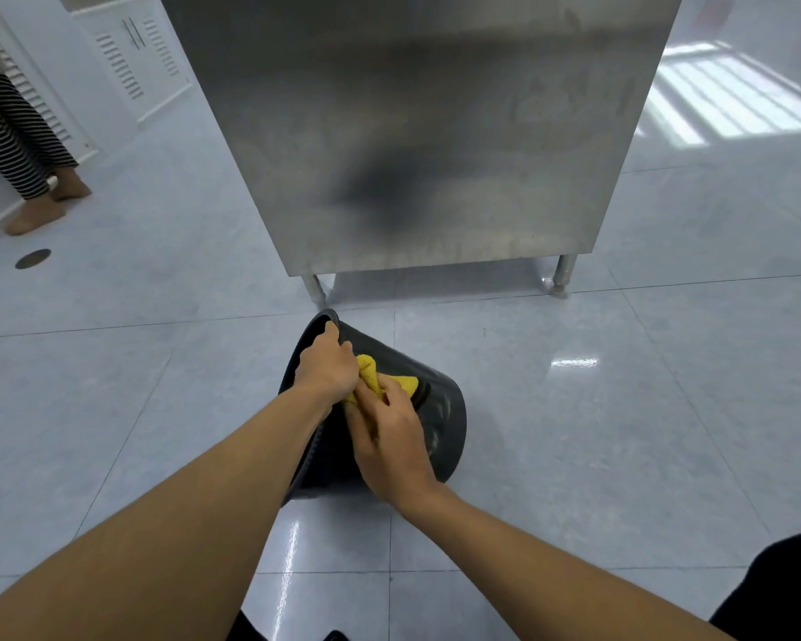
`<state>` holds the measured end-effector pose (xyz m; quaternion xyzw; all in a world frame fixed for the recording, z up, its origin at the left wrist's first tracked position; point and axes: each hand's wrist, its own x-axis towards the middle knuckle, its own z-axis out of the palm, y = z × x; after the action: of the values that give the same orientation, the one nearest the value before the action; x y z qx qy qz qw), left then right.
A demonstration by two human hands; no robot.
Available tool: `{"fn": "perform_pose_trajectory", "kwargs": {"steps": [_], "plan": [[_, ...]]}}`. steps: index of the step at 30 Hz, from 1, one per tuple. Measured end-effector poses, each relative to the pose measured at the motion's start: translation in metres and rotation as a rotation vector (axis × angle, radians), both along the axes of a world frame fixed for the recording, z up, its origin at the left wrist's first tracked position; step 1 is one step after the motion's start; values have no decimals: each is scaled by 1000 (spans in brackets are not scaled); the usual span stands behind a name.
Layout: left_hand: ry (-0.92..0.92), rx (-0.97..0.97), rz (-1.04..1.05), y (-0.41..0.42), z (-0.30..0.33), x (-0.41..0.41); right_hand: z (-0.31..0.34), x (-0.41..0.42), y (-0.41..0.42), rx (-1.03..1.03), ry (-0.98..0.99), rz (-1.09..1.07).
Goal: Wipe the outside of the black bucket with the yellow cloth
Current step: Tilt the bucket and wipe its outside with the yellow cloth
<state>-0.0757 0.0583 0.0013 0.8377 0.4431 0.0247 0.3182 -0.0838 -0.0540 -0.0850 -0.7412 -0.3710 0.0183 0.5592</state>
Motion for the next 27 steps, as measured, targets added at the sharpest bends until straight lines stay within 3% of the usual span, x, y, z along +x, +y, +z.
{"fn": "perform_pose_trajectory", "kwargs": {"steps": [4, 7, 12, 14, 17, 20, 27], "plan": [[-22, -126, 21, -2, 7, 0, -7, 6, -9, -200, -110, -60], [-21, -208, 29, -5, 12, -2, -30, 23, -16, -435, -67, -136], [-94, -273, 75, 5, 7, -6, -78, 63, -30, -689, 303, -218], [-158, -180, 126, 2, 6, -5, -80, 73, -38, -740, 423, -211], [-220, -85, 162, -8, 4, -4, -78, 70, -42, -695, 455, -236], [-169, -47, 154, -11, 2, -3, -74, 59, -39, -597, 454, -276], [-88, -218, 157, -7, 8, 0, -18, 25, -7, -222, 237, -142]]}}
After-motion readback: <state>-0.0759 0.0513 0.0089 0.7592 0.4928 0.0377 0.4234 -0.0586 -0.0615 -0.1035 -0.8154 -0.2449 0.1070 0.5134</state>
